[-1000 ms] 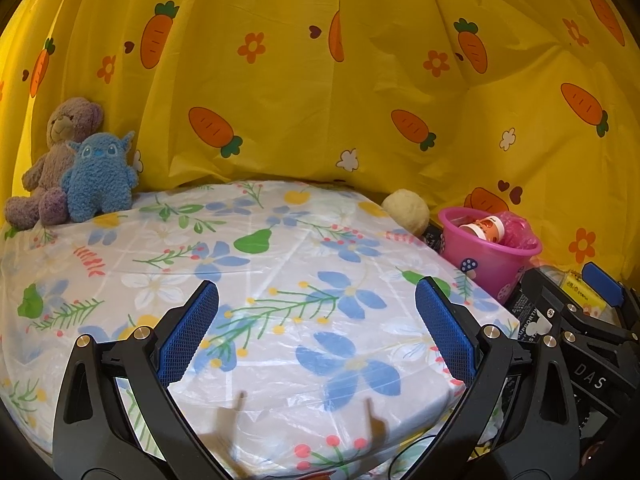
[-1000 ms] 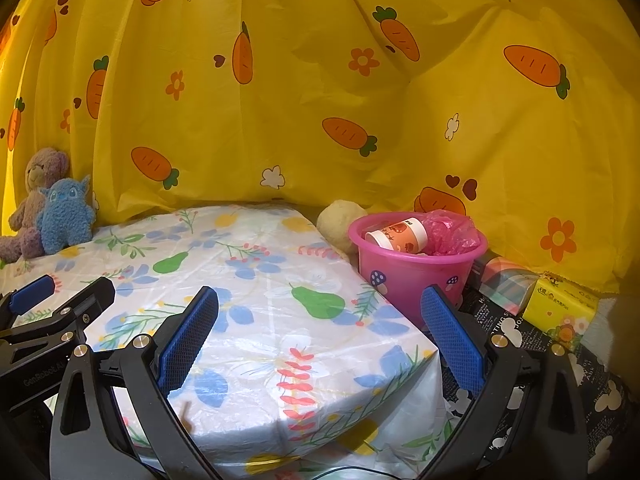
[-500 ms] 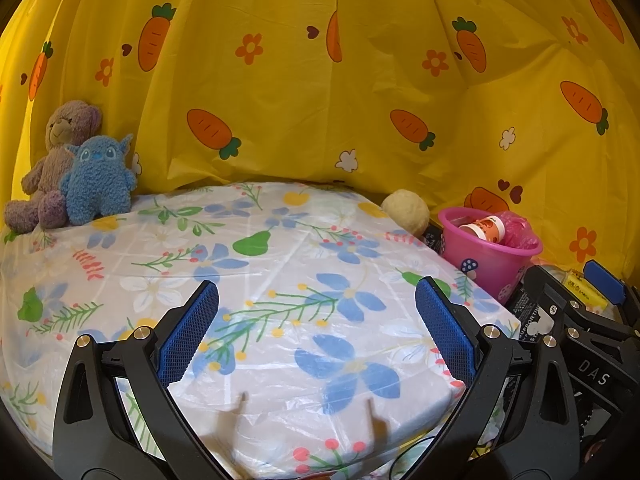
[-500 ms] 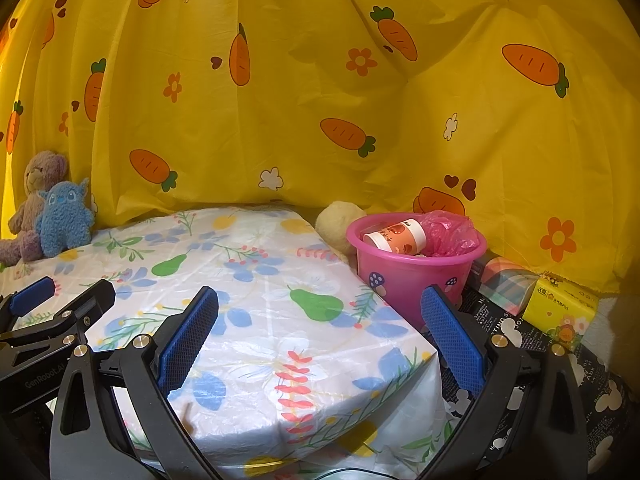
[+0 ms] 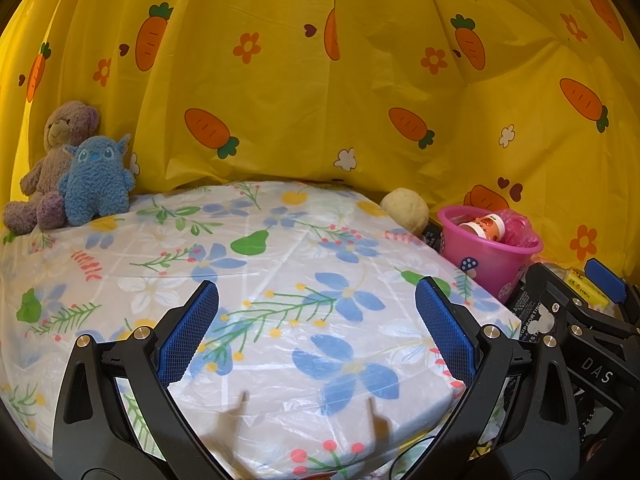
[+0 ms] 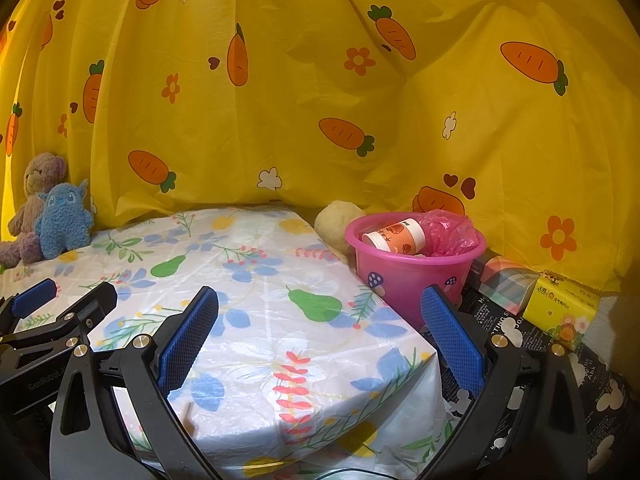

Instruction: Collect trash

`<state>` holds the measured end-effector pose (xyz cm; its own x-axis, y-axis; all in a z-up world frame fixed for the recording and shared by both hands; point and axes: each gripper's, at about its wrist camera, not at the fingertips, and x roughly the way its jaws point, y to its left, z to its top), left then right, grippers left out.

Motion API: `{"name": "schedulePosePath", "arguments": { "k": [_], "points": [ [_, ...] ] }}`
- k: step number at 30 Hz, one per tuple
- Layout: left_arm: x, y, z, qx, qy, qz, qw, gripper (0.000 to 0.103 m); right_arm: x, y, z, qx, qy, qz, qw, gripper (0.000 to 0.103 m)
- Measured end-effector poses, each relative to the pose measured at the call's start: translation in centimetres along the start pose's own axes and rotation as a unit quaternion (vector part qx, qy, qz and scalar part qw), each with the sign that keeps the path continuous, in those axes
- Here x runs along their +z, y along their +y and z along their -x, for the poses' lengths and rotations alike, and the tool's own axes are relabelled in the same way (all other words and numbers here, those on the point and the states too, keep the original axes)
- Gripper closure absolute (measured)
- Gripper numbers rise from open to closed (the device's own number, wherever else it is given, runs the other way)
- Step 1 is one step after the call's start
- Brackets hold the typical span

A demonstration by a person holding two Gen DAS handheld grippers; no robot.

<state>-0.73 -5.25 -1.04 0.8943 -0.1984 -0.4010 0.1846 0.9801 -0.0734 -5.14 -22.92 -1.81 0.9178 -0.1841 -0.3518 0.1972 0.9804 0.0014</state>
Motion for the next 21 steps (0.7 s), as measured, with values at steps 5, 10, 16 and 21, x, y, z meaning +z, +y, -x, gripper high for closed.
{"name": "schedulePosePath", "arguments": {
  "k": [5, 10, 16, 21],
  "points": [
    [0.01, -0.08, -0.06, 0.001, 0.000, -0.001, 1.0000, 0.006, 0.01, -0.23, 0.00, 0.001, 0.000, 0.000, 1.000, 0.006],
    [0.04, -0.16, -0.09, 0.001, 0.000, -0.001, 1.0000, 0.006, -0.02, -0.20, 0.02, 0.001, 0.000, 0.000, 1.000, 0.006],
    [-0.01, -0.09, -0.06, 0.000, 0.001, -0.001, 1.0000, 0.006, -0.03, -0.24, 0.03, 0.002, 0.000, 0.000, 1.000, 0.006],
    [-0.03, -0.09, -0.05, 0.001, 0.001, -0.001, 1.0000, 0.006, -0.03, -0.24, 0.05, 0.001, 0.000, -0.001, 1.000, 0.006]
  ]
}}
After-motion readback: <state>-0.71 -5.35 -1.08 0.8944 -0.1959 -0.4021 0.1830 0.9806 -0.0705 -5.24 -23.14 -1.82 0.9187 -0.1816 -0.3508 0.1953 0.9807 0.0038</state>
